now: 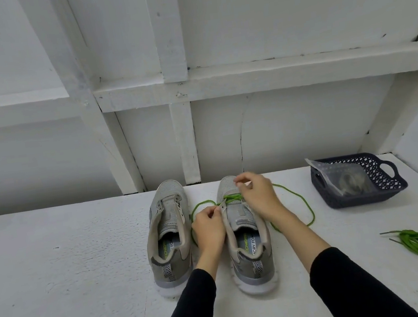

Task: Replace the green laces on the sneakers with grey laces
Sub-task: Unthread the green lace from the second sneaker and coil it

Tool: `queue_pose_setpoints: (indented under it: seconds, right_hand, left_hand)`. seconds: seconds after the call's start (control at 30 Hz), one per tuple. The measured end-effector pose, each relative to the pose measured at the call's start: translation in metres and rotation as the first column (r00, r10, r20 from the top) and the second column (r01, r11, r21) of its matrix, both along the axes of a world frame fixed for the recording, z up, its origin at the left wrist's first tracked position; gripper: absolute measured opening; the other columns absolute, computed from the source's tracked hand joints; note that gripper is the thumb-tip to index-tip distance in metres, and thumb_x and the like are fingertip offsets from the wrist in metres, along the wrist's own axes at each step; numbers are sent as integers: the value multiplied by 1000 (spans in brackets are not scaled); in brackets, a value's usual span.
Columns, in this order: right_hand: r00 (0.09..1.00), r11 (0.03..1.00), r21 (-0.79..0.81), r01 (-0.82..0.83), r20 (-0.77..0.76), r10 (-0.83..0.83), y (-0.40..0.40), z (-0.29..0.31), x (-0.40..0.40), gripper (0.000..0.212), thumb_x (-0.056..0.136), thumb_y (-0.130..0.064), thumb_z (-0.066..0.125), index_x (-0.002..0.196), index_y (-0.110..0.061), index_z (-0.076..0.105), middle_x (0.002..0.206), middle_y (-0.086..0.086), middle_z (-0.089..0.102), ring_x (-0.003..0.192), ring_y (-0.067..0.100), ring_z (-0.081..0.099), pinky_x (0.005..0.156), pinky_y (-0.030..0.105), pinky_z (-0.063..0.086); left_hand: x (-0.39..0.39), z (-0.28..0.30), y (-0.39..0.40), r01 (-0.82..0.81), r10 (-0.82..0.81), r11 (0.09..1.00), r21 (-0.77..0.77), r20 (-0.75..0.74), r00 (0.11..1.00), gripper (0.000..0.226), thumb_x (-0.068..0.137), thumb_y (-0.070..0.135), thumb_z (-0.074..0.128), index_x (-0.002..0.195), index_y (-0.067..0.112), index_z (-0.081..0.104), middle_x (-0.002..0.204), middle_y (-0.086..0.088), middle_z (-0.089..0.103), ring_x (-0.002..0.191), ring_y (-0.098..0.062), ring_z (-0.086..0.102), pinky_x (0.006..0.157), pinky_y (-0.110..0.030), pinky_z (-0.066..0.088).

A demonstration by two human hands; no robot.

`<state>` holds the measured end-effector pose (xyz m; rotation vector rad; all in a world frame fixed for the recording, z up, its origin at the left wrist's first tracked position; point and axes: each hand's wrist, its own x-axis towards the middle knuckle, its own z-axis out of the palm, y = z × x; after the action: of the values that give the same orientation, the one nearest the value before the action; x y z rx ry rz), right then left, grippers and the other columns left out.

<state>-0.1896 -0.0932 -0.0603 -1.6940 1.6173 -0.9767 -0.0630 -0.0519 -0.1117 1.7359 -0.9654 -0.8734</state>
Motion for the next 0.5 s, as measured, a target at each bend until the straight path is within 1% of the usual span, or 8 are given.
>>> queue_pose_setpoints:
  seconds: [0.07, 0.13, 0.2, 0.3, 0.37, 0.4, 0.47, 0.5]
  right_hand:
    - [980, 989, 91, -117, -152, 130, -3, -8, 6, 22, 95, -8, 53, 109, -9, 68, 103, 3, 68, 92, 13, 61, 78, 12, 43]
    - [960, 977, 155, -145, -218, 177, -2, -14, 10, 22, 94, -6, 52, 109, -7, 68, 109, 8, 68, 103, 21, 61, 89, 24, 45]
    - [941, 976, 168, -137, -286, 181, -2, -16, 13, 18, 93, -6, 51, 102, -4, 67, 105, 13, 66, 101, 27, 60, 87, 33, 48]
    - [917, 977, 178, -118, -359, 176, -1, -17, 15, 17, 93, -7, 50, 92, 4, 63, 96, 19, 65, 92, 34, 59, 77, 39, 48]
    - [935, 977, 185, -109, -315, 164, 0, -17, 16, 19, 93, -6, 51, 89, 10, 62, 86, 18, 63, 82, 33, 57, 71, 39, 46]
    - [952, 976, 193, -100, -267, 150, 1, -16, 15, 18, 93, -6, 53, 85, 7, 63, 82, 12, 61, 78, 27, 55, 68, 37, 42]
    - [991, 973, 221, -66, -97, 89, 0, -15, 12, 12, 92, -9, 58, 83, -6, 65, 79, 0, 59, 78, 16, 53, 68, 26, 37]
    - [998, 968, 246, -48, 48, 37, 0, -14, 10, 11, 92, -9, 59, 83, -9, 66, 78, -3, 60, 79, 13, 55, 71, 24, 39]
  left_hand:
    - [-1, 1, 1, 7, -7, 1000, -3, 6, 1000, 19, 96, 18, 57, 93, 11, 74, 82, -4, 71, 76, -14, 59, 68, -22, 39]
    - [-1, 2, 1, 18, -18, 1000, -5, 7, 1000, 19, 96, 18, 57, 93, 10, 74, 83, -5, 71, 76, -14, 60, 68, -23, 39]
    - [-1, 2, 1, 23, -23, 1000, -4, 8, 1000, 20, 96, 18, 56, 93, 10, 74, 84, -5, 71, 77, -14, 60, 67, -22, 40]
    - [-2, 0, 1, 28, -28, 1000, -6, -4, 1000, 20, 96, 18, 57, 93, 9, 75, 84, -5, 72, 79, -17, 63, 68, -22, 41]
    - [-2, 0, 1, 31, -31, 1000, -2, -12, 999, 20, 95, 18, 57, 94, 9, 75, 84, -5, 72, 81, -18, 64, 69, -23, 42]
    - [-2, 0, 1, 30, -30, 1000, 0, -11, 999, 20, 95, 18, 57, 94, 9, 75, 85, -6, 72, 82, -18, 64, 69, -23, 42]
    - [-2, 1, 0, 23, -23, 1000, -3, -7, 1000, 20, 95, 17, 57, 95, 8, 75, 86, -7, 72, 82, -18, 64, 69, -22, 41]
    - [-2, 1, 0, 21, -21, 1000, -5, -12, 1000, 21, 96, 17, 56, 95, 8, 75, 87, -7, 72, 82, -18, 64, 68, -21, 41]
